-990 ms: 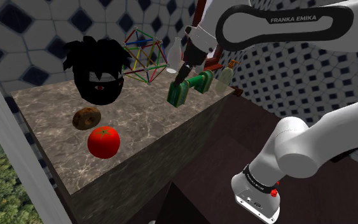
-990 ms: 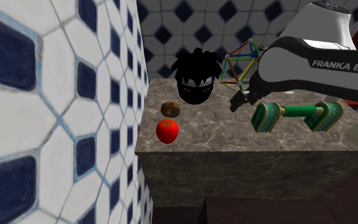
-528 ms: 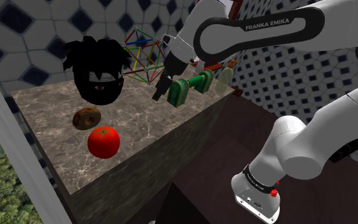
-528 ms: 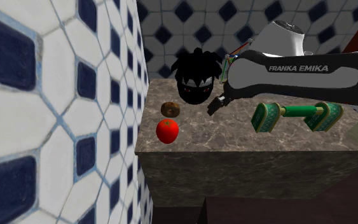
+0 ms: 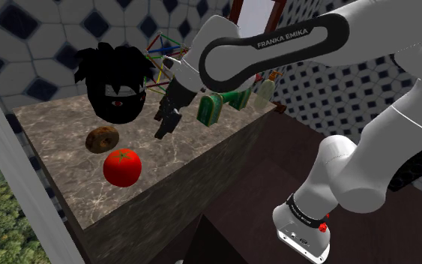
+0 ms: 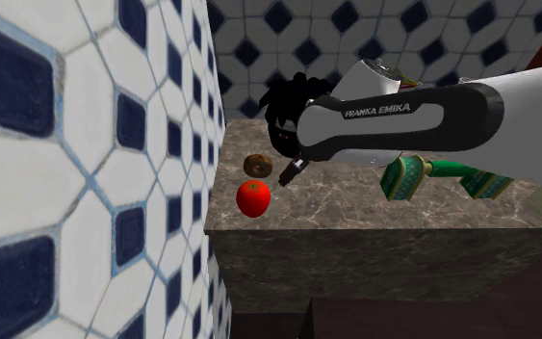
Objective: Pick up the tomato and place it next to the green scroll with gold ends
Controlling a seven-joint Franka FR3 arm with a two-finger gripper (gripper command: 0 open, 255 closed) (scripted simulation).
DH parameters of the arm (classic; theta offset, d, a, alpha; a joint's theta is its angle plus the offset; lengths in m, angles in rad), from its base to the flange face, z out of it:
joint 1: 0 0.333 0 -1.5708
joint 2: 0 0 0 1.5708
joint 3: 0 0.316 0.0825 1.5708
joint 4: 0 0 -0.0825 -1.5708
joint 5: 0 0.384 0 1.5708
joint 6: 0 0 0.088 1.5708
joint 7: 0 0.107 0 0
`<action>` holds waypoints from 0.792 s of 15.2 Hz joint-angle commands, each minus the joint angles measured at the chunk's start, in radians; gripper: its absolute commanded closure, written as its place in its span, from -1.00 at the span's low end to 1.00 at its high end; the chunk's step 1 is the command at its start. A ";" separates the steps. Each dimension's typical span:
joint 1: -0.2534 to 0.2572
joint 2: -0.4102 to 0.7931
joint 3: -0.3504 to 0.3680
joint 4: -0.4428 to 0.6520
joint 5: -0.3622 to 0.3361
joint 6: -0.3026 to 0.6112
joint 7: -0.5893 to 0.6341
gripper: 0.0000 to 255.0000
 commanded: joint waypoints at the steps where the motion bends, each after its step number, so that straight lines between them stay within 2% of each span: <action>1: 0.032 0.052 0.011 0.029 0.046 0.029 -0.068 -1.00; 4: 0.066 0.109 0.029 0.060 0.106 0.059 -0.159 -1.00; 12: 0.082 0.204 0.047 0.079 0.152 0.139 -0.193 -1.00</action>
